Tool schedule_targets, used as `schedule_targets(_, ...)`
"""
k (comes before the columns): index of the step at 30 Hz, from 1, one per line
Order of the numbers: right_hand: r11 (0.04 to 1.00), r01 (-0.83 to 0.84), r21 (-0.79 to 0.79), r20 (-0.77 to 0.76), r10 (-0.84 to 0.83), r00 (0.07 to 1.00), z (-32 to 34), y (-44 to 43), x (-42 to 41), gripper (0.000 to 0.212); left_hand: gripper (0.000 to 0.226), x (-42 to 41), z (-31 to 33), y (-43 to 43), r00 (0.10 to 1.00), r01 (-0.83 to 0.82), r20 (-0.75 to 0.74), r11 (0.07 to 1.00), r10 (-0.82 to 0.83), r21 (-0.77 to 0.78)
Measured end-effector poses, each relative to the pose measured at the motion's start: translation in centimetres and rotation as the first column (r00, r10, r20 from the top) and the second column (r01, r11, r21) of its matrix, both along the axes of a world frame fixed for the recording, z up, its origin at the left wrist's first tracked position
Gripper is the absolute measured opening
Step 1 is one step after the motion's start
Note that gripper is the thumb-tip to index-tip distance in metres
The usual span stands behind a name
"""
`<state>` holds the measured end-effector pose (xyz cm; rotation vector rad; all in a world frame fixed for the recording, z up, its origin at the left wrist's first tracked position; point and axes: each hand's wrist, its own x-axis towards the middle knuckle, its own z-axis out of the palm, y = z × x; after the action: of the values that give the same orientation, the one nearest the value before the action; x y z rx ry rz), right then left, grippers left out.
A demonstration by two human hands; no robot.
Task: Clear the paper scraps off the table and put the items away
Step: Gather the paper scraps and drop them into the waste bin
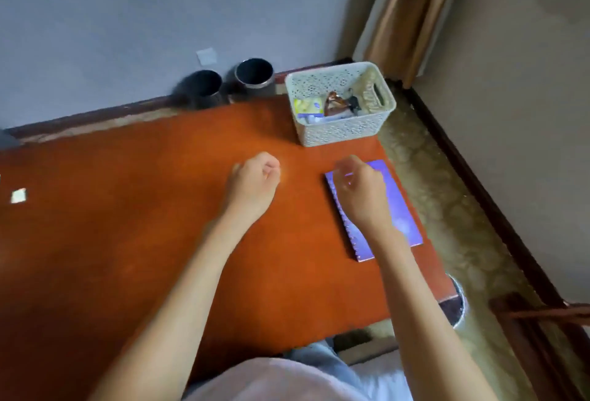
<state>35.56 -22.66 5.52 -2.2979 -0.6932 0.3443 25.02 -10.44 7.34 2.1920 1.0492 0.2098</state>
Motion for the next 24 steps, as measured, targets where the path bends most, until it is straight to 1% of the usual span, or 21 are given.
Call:
schedule_targets(2, 0.990, -0.128, -0.055, -0.012, 0.128, 0.992, -0.5, 4.5, -4.2, 0.025, 0.027, -5.7, -0.4, 3.4, 0.995, -0.082, -0.054, 0.997, 0.082, 0.000)
schedule_targets(5, 0.942, -0.313, -0.117, -0.032, 0.312, 0.950, -1.3, 11.0, -10.8, 0.026, 0.029, -14.1, -1.6, 8.0, 0.973, -0.207, -0.104, 0.978, 0.207, 0.014)
schedule_targets(8, 0.882, -0.441, -0.165, -0.069, 0.436, 0.897, -2.2, 17.1, -17.3, 0.027, 0.030, -21.5, -2.4, 11.8, 0.937, -0.317, -0.158, 0.948, 0.312, -0.007)
schedule_targets(12, 0.781, -0.586, -0.216, -0.105, 0.578, 0.809, -3.9, 24.0, -25.9, 0.024, 0.030, -29.7, -3.2, 16.6, 0.906, -0.388, -0.188, 0.921, 0.378, -0.018)
schedule_targets(17, 0.688, -0.678, -0.259, -0.200, 0.648, 0.735, -5.2, 31.7, -35.0, 0.028, 0.030, -37.6, -3.6, 23.1, 0.852, -0.497, -0.207, 0.867, 0.482, -0.026)
schedule_targets(21, 0.617, -0.728, -0.299, -0.280, 0.673, 0.685, -5.2, 37.4, -39.9, 0.029, 0.031, -41.6, -4.3, 28.2, 0.791, -0.598, -0.193, 0.800, 0.580, -0.048)
schedule_targets(24, 0.565, -0.754, -0.334, -0.311, 0.689, 0.654, -5.6, 41.5, -41.8, 0.020, 0.034, -43.3, -5.3, 32.0, 0.755, -0.648, -0.195, 0.757, 0.625, -0.082)
